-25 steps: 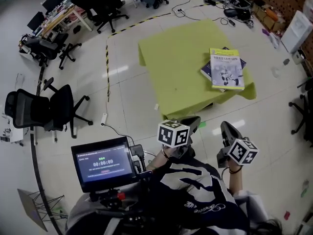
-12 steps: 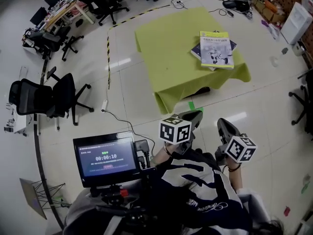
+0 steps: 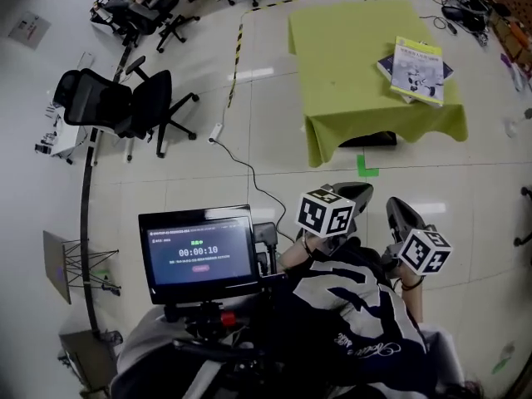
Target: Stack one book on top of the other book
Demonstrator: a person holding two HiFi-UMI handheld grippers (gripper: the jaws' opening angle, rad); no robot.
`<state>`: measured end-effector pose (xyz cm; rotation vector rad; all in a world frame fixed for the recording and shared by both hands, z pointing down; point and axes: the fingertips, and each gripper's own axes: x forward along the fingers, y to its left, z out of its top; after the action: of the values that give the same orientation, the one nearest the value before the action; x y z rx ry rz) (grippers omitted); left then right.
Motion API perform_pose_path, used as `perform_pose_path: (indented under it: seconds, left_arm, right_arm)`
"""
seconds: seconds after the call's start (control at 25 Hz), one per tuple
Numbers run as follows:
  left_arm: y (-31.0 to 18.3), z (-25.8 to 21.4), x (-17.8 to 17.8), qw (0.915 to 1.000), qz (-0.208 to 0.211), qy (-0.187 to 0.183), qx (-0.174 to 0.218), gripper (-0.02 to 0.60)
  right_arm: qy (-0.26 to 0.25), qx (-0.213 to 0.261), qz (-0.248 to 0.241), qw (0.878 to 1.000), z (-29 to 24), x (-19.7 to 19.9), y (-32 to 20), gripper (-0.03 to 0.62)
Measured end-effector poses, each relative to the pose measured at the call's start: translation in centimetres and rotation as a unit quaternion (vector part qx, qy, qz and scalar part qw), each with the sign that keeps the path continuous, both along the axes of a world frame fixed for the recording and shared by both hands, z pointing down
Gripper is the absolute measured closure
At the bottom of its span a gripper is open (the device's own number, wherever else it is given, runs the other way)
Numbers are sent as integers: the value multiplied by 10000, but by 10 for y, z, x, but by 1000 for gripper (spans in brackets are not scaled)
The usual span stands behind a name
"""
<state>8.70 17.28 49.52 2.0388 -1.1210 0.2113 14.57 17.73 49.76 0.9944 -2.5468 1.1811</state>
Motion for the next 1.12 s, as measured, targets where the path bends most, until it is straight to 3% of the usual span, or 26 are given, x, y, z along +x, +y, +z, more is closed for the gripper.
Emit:
perform_pose_path:
  seconds: [0.2, 0.56, 1.12]
  left_arm:
    - [13, -1, -9, 9996, -278, -25, 19, 577]
    - [6, 8, -28, 9975, -698, 67, 45, 577]
    - [5, 17, -34, 9977, -655, 121, 147, 577]
  right_arm:
    - [-18, 28, -346, 9994, -1, -11, 10, 595]
    - [-53, 50, -500, 9987, 7, -15, -5, 595]
    - [-29, 170, -422, 9990, 12, -17, -4, 595]
